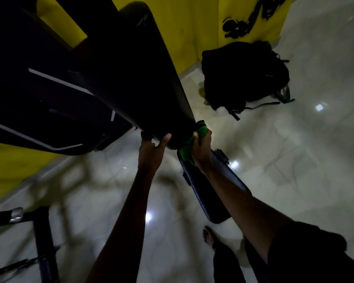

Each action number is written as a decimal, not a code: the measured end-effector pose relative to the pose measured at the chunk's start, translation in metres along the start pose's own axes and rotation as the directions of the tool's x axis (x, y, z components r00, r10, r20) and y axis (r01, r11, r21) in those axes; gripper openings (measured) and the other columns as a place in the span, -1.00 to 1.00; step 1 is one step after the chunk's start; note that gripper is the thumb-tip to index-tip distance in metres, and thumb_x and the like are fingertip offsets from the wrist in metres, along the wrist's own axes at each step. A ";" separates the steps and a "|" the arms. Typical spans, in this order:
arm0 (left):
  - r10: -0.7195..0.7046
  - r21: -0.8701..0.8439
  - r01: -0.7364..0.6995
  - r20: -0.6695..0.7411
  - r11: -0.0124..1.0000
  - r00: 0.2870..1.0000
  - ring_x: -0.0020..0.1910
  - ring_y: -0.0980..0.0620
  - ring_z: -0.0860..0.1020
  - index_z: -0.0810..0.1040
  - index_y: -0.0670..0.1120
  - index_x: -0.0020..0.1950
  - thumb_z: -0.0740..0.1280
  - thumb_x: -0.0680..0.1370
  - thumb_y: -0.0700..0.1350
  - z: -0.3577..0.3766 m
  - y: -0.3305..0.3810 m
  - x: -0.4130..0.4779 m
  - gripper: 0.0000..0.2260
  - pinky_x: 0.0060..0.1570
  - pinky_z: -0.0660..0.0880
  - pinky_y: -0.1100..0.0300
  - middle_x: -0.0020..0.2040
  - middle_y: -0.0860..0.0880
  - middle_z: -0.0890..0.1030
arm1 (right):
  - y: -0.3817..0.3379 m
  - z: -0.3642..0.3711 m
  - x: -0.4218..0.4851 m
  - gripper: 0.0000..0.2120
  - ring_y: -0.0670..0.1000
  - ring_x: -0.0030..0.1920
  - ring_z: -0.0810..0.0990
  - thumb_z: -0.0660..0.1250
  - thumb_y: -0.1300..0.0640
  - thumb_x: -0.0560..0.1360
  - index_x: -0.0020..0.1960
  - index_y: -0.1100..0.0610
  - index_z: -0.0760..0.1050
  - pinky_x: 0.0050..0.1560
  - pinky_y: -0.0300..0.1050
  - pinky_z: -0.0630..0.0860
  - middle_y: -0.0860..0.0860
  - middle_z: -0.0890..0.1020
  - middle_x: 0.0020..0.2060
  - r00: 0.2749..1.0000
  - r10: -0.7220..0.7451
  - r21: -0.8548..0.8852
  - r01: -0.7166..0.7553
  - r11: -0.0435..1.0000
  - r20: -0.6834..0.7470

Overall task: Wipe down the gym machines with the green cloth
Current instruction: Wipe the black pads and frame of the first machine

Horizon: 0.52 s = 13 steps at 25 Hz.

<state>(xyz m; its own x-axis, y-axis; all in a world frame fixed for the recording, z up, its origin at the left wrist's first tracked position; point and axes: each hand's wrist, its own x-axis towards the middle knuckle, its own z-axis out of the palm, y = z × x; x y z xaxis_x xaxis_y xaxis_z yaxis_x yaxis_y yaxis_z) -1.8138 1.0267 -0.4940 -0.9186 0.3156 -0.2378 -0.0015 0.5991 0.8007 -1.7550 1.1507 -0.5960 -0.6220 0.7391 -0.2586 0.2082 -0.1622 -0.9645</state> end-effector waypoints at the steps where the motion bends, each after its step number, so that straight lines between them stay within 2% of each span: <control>1: -0.018 -0.006 0.018 -0.008 1.000 1.000 0.47 0.00 0.34 0.18 -0.03 0.57 0.45 0.52 0.06 0.002 0.000 0.000 -0.29 0.46 0.32 -0.01 0.50 -0.01 0.37 | 0.007 -0.002 0.003 -0.66 0.09 0.02 0.56 0.14 0.01 0.65 0.34 0.17 0.24 0.00 -0.05 0.60 0.14 0.46 0.08 0.998 0.061 0.032 -0.062 0.998 0.026; 3: -0.052 -0.011 0.052 -0.024 0.999 0.998 0.49 -0.02 0.33 0.15 0.00 0.56 0.44 0.52 0.08 0.007 -0.005 0.002 -0.28 0.46 0.31 -0.11 0.51 -0.02 0.35 | 0.009 -0.001 0.010 -0.78 0.13 -0.05 0.59 0.12 0.06 0.68 0.28 0.09 0.22 -0.15 -0.04 0.60 0.12 0.49 0.02 0.980 0.187 0.113 -0.194 0.974 0.069; 4: -0.054 -0.018 0.054 -0.030 0.998 0.998 0.49 -0.03 0.32 0.13 0.03 0.56 0.44 0.51 0.11 0.010 -0.007 0.003 -0.27 0.46 0.31 -0.13 0.52 -0.02 0.34 | 0.008 0.000 0.015 -0.81 0.17 -0.01 0.59 0.11 0.07 0.69 0.27 0.07 0.21 -0.11 0.02 0.60 0.14 0.49 0.05 0.965 0.249 0.136 -0.258 0.957 0.079; 6: -0.077 -0.021 0.076 -0.046 0.997 0.996 0.49 -0.03 0.32 0.09 0.06 0.57 0.42 0.48 0.17 0.015 -0.008 0.003 -0.23 0.45 0.32 -0.15 0.53 -0.02 0.32 | 0.015 0.002 0.031 -0.78 0.20 0.15 0.55 0.09 0.06 0.70 0.30 0.11 0.21 0.12 0.15 0.56 0.19 0.47 0.18 0.923 0.374 0.127 -0.383 0.915 0.088; 7: -0.094 -0.012 0.094 -0.055 0.996 0.994 0.49 -0.04 0.32 0.07 0.05 0.57 0.40 0.48 0.18 0.017 -0.007 0.003 -0.22 0.45 0.32 -0.14 0.53 -0.03 0.32 | 0.015 -0.001 0.039 -0.73 0.19 0.18 0.52 0.08 0.05 0.70 0.33 0.15 0.22 0.16 0.15 0.53 0.19 0.46 0.21 0.892 0.443 0.120 -0.452 0.884 0.094; 8: -0.097 -0.001 0.098 -0.066 0.995 0.993 0.49 -0.05 0.32 0.07 0.04 0.58 0.40 0.50 0.18 0.019 -0.010 0.005 -0.23 0.45 0.32 -0.13 0.53 -0.04 0.32 | 0.023 -0.001 0.048 -0.68 0.17 0.17 0.51 0.08 0.04 0.70 0.36 0.20 0.23 0.13 0.09 0.52 0.18 0.46 0.21 0.847 0.520 0.114 -0.530 0.840 0.111; 11: -0.076 0.070 0.084 -0.111 0.994 0.991 0.49 -0.11 0.32 0.03 -0.03 0.59 0.36 0.54 0.17 0.022 -0.013 0.005 -0.23 0.44 0.34 -0.12 0.54 -0.08 0.29 | 0.035 -0.003 0.049 -0.64 0.14 0.01 0.53 0.09 0.01 0.68 0.36 0.22 0.28 -0.10 -0.05 0.49 0.16 0.49 0.06 0.771 0.613 0.197 -0.636 0.746 0.172; 13: -0.033 0.103 0.046 -0.122 0.994 0.992 0.50 -0.10 0.30 0.00 -0.07 0.61 0.33 0.54 0.17 0.024 -0.014 0.006 -0.21 0.45 0.31 -0.05 0.55 -0.11 0.27 | 0.044 -0.001 0.039 -0.77 0.12 -0.27 0.56 0.07 0.00 0.70 0.20 0.16 0.31 -0.29 -0.06 0.52 0.13 0.55 -0.20 0.809 0.546 0.269 -0.588 0.763 0.219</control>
<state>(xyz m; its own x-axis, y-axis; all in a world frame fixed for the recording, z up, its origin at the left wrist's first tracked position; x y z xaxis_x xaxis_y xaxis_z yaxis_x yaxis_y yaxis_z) -1.8102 1.0378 -0.5193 -0.9594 0.2031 -0.1956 -0.0033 0.6855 0.7281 -1.7697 1.1730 -0.6483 -0.5544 0.3664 -0.7473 0.3214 -0.7339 -0.5983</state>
